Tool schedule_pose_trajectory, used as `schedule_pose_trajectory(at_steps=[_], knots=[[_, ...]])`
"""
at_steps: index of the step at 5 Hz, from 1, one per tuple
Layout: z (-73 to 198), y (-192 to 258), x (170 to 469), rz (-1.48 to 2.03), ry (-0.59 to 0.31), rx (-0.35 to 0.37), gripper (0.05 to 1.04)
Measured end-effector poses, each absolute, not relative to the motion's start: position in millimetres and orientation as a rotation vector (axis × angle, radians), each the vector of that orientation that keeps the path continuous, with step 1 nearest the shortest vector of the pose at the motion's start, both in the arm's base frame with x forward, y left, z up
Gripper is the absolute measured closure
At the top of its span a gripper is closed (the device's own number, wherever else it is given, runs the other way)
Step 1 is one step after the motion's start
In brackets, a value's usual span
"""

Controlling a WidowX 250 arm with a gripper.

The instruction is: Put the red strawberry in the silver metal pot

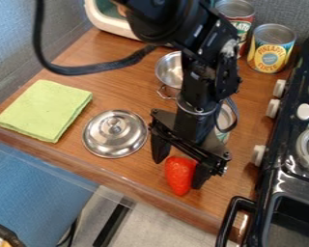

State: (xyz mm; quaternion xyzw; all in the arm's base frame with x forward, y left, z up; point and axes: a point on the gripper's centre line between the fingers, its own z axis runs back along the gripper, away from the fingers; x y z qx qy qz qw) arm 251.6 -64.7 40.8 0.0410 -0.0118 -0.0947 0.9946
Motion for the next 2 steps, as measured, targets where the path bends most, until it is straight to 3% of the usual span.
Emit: schedule_pose_trajectory(at_steps=[1, 2], knots=[[31.7, -60.1, 253.4, -0.175, 0.001, 0.099, 0.138], [31.8, -60.2, 253.0, -0.185, 0.007, 0.086, 0.305]])
